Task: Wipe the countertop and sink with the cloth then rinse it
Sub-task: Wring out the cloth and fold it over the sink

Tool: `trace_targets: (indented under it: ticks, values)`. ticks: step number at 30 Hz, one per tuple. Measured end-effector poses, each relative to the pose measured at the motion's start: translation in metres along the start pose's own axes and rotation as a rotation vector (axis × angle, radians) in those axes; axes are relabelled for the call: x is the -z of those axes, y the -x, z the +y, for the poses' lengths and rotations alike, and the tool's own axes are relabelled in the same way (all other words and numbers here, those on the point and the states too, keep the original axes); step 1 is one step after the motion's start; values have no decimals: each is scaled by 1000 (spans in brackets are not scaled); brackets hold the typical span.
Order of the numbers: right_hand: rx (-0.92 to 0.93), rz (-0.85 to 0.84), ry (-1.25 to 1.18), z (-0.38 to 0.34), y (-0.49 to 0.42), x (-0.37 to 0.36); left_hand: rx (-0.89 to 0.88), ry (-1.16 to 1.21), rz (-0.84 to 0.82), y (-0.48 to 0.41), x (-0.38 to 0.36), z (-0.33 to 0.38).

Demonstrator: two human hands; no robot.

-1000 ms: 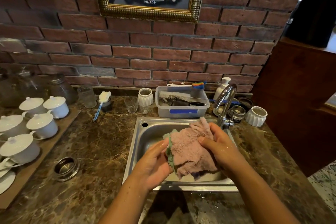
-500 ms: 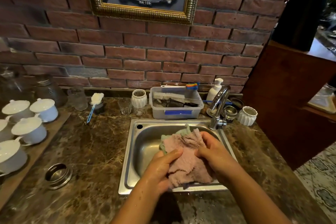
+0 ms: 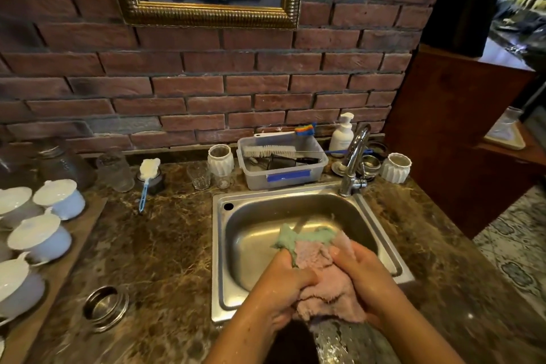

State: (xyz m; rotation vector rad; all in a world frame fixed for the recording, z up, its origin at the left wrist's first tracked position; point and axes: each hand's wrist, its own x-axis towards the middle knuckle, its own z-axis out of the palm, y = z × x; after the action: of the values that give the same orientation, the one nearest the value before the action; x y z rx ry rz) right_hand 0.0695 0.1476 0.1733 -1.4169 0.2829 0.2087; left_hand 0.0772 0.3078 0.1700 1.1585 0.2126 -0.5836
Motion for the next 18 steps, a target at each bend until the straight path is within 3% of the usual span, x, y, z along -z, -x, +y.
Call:
trace_targets:
  ticks: [4, 8, 13, 18]
  values:
    - [272, 13, 397, -6, -2, 9, 41, 109, -3, 2, -3, -4]
    - [331, -30, 524, -9, -16, 34, -72, 73, 43, -7, -26, -7]
    - [431, -14, 391, -35, -28, 84, -245, -107, 316, -30, -91, -15]
    - [116, -147, -29, -47, -45, 144, -318, 20, 415, -38, -169, -23]
